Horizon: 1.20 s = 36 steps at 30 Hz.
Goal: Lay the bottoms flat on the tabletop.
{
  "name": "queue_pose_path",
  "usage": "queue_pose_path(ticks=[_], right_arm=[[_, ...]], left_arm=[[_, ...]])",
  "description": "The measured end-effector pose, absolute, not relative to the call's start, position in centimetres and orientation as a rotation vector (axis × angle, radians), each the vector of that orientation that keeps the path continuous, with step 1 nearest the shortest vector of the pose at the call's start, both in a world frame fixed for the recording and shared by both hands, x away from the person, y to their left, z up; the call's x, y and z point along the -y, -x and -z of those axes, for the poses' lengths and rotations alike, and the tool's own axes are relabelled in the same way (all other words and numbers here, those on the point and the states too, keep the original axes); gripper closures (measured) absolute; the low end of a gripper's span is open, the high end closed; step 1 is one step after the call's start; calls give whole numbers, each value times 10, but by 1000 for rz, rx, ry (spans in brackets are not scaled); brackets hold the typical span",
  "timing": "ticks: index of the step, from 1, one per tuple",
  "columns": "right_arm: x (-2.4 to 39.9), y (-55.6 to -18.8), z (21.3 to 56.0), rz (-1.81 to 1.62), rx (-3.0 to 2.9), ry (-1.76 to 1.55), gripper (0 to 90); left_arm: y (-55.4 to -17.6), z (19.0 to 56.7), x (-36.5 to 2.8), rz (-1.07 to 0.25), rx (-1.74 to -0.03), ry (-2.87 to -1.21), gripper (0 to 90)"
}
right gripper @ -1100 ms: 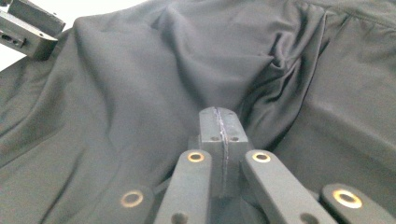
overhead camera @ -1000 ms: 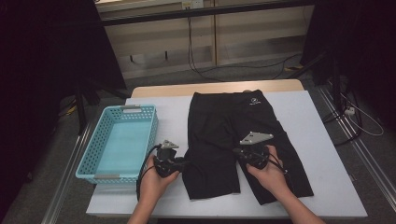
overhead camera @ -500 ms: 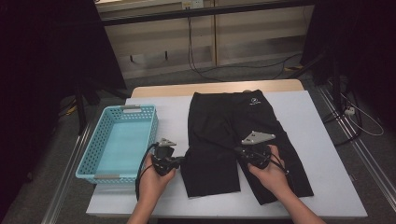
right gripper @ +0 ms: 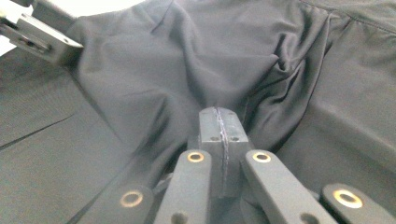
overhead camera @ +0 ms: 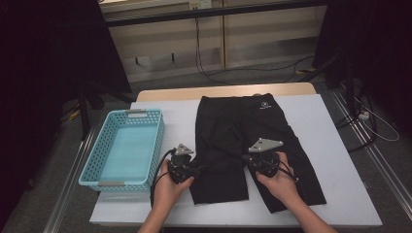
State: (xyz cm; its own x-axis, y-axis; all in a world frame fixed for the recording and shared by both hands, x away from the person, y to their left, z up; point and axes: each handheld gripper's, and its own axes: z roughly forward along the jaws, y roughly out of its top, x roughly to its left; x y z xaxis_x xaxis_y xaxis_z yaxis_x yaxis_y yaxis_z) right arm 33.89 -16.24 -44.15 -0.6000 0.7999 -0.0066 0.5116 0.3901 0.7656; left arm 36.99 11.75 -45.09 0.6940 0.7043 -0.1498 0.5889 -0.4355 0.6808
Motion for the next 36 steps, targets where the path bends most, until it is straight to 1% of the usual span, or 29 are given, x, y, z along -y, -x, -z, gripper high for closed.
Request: queue_pose_path(ticks=[2,4,8,11,13,16,17,18,19,21,23,26,28,29,30,31,32,36], right_arm=[[162,-339,442,-1057,-2281,-1132,900],[162,-339,442,-1055,-2285,-1133,900],[161,-338,441,-1077,-2285,-1123,900],[158,-337,440,-1118,-2283,-1097,892],[154,-335,441,-1114,-2286,-1083,838],[148,-332,440,-1100,-2291,-1072,765],[147,-331,439,-1104,-2285,-1075,734],[147,-329,437,-1107,-2284,-1074,715],[147,-327,436,-1116,-2292,-1077,705],[146,-323,436,-1143,-2329,-1079,683],[144,-318,439,-1152,-2386,-1087,671],[137,-310,448,-1103,-2470,-1074,657],[134,-308,452,-1049,-2497,-1065,658],[133,-308,454,-1029,-2499,-1051,671],[133,-308,455,-1044,-2490,-1053,708],[134,-308,455,-1049,-2492,-1046,809],[134,-310,455,-1063,-2510,-1037,873],[137,-313,450,-1049,-2504,-1024,886]], left_arm=[[-372,451,-116,-182,-1008,-2161,808],[-375,448,-117,-185,-1024,-2147,881],[-381,433,-129,-206,-1055,-2081,889],[-385,426,-139,-246,-1081,-2040,890],[-387,427,-142,-255,-1090,-2043,888],[-387,431,-143,-216,-1099,-2054,885],[-387,431,-144,-220,-1090,-2065,879],[-386,431,-143,-241,-1078,-2070,854],[-385,431,-143,-261,-1075,-2072,793],[-384,432,-141,-237,-1088,-2059,699],[-383,432,-141,-259,-1069,-2074,597],[-382,431,-141,-256,-1058,-2067,479],[-380,431,-141,-274,-1048,-2069,419],[-379,430,-141,-279,-1035,-2074,388],[-379,430,-142,-279,-1034,-2076,366],[-378,429,-142,-278,-1031,-2074,345],[-377,428,-142,-271,-1031,-2075,325],[-374,427,-142,-276,-1022,-2085,304]])
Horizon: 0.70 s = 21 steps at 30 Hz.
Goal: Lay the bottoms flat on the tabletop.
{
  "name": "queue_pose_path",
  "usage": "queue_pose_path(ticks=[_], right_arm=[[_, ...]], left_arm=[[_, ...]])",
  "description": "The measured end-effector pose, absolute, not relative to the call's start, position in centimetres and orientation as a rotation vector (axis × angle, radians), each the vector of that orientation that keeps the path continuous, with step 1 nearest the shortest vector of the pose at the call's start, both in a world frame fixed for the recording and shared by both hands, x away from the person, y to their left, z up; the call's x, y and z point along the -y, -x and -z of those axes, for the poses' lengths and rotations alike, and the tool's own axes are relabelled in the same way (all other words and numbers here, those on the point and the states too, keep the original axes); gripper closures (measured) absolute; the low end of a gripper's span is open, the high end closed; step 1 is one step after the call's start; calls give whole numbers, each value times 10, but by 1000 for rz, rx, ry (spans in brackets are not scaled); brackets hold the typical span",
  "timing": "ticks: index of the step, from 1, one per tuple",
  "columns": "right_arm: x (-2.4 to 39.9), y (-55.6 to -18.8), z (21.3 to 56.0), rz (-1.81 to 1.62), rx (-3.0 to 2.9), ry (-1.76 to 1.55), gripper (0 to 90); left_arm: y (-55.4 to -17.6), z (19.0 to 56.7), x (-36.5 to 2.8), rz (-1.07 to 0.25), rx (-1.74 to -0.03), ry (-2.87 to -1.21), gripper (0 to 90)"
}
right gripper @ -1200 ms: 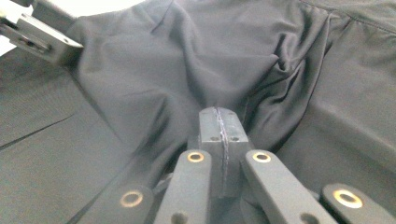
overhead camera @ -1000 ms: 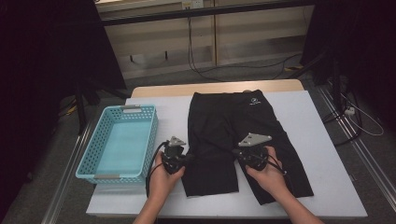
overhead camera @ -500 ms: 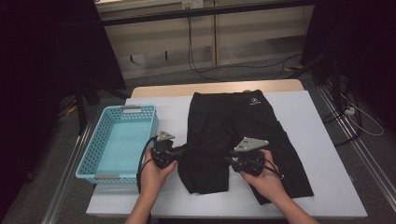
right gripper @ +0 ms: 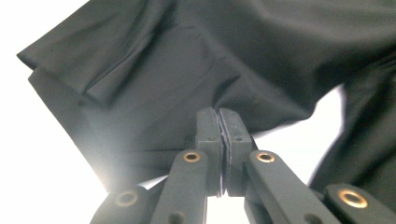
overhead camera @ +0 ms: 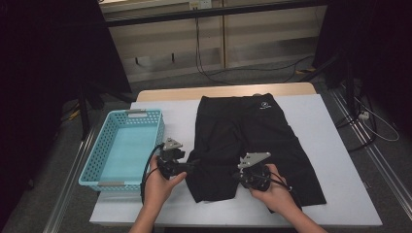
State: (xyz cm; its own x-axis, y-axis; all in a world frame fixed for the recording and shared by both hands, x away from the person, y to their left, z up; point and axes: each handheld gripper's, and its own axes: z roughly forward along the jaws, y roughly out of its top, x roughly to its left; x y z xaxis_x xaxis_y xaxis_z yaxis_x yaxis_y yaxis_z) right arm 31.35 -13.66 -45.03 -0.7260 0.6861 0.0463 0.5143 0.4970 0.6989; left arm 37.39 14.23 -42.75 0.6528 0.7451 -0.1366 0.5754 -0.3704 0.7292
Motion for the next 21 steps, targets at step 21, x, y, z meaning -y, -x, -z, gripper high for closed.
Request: queue_pose_path(ticks=[21], right_arm=[[170,-315,438,-1057,-2397,-1074,881]], left_arm=[[-367,444,-139,-158,-1064,-2180,457]])
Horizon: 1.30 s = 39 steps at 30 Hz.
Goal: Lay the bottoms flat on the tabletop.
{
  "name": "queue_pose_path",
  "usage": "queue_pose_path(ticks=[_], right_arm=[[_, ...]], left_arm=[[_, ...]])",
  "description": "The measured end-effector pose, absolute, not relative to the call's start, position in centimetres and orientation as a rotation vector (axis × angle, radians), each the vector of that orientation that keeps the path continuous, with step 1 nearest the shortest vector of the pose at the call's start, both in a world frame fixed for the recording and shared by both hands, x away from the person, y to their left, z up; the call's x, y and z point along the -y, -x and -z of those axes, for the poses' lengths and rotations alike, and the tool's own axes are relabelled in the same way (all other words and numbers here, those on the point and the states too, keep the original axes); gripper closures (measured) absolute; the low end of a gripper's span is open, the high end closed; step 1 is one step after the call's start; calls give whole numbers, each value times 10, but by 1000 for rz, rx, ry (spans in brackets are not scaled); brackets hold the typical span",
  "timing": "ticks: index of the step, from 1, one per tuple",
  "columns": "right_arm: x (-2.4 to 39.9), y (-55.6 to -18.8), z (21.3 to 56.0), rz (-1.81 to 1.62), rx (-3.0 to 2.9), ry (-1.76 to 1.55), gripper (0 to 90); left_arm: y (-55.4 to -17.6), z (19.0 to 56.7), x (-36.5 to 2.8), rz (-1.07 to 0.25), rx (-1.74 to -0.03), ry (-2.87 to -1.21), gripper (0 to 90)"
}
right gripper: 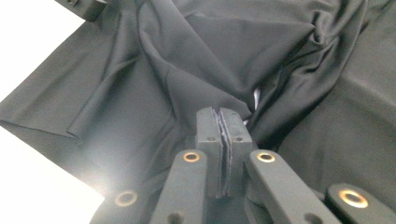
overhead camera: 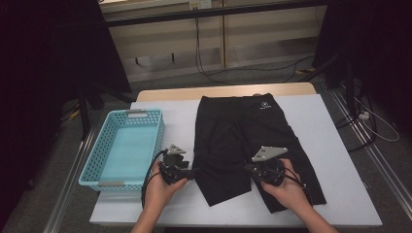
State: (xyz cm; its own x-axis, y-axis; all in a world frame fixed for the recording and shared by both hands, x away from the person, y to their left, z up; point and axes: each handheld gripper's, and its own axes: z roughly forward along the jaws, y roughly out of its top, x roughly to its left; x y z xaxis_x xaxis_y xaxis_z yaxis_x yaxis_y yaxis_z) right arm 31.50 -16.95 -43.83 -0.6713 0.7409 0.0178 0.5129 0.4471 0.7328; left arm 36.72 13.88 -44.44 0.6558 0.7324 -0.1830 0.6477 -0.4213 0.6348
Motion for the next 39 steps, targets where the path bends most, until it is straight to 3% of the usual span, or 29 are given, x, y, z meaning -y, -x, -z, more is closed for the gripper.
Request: queue_pose_path(ticks=[3,5,11,15,19,24,32,37,39], right_arm=[[170,-315,440,-1059,-2393,-1070,816],[168,-314,440,-1071,-2387,-1054,758],[145,-305,435,-1126,-2413,-943,565],[126,-299,436,-1168,-2456,-861,549],[109,-295,440,-1172,-2510,-810,572],[97,-293,443,-1252,-2552,-782,704],[77,-283,458,-1186,-2652,-681,664],[75,-282,458,-1209,-2663,-664,898],[74,-281,457,-1194,-2672,-640,900]], left_arm=[[-368,446,-139,-163,-1064,-2172,459],[-369,445,-140,-202,-1049,-2171,376],[-370,440,-139,-229,-987,-2157,258],[-373,439,-139,-248,-958,-2152,217],[-375,437,-141,-260,-947,-2153,196],[-376,437,-141,-273,-945,-2153,192],[-377,434,-142,-275,-949,-2144,191],[-377,433,-143,-277,-950,-2142,191],[-377,431,-144,-285,-947,-2136,192]])
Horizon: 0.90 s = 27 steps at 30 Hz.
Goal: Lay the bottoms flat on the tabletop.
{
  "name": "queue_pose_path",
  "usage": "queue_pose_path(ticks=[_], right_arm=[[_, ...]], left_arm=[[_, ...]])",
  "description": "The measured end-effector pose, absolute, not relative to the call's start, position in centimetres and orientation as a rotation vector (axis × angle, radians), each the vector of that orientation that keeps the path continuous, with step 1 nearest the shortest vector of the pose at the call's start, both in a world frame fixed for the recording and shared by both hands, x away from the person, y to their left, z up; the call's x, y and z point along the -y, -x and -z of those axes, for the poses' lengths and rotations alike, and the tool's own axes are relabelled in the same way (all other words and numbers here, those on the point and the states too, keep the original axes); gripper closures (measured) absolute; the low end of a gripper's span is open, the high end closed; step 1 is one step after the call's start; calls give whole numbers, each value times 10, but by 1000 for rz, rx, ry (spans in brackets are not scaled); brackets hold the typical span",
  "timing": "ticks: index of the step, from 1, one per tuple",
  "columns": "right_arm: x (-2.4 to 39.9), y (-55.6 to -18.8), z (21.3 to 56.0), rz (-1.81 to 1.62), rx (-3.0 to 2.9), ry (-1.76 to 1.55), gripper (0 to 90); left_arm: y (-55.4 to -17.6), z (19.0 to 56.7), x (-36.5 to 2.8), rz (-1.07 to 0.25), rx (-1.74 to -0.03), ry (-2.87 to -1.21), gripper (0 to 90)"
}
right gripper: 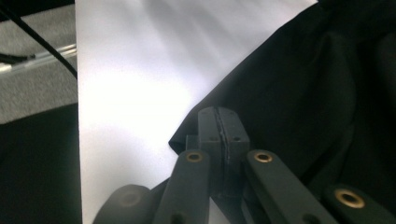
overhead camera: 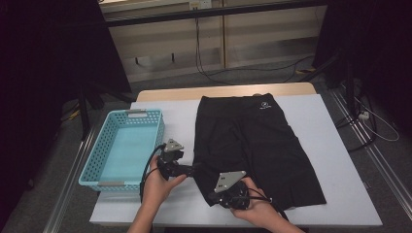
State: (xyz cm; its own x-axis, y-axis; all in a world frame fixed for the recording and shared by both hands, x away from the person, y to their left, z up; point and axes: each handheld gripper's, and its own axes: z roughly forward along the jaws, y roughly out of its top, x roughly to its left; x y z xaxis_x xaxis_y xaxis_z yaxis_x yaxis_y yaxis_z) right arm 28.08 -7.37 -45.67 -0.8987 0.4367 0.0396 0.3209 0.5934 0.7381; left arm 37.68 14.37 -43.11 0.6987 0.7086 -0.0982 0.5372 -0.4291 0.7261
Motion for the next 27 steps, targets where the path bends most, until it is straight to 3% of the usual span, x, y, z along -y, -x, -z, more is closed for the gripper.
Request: queue_pose_path(ticks=[11,16,19,21,24,27], right_arm=[[60,-269,455,-1286,-2762,-583,900],[63,-271,454,-1279,-2716,-609,668],[64,-268,455,-1255,-2716,-578,599],[62,-266,457,-1214,-2706,-546,634],[58,-267,456,-1206,-2708,-515,884],[53,-269,457,-1234,-2721,-503,900]], left_arm=[[-377,429,-146,-289,-954,-2126,193],[-377,428,-146,-291,-957,-2123,193],[-377,428,-146,-286,-955,-2126,193],[-377,428,-146,-286,-957,-2126,192],[-377,427,-147,-287,-959,-2119,193],[-377,426,-148,-292,-964,-2118,193]])
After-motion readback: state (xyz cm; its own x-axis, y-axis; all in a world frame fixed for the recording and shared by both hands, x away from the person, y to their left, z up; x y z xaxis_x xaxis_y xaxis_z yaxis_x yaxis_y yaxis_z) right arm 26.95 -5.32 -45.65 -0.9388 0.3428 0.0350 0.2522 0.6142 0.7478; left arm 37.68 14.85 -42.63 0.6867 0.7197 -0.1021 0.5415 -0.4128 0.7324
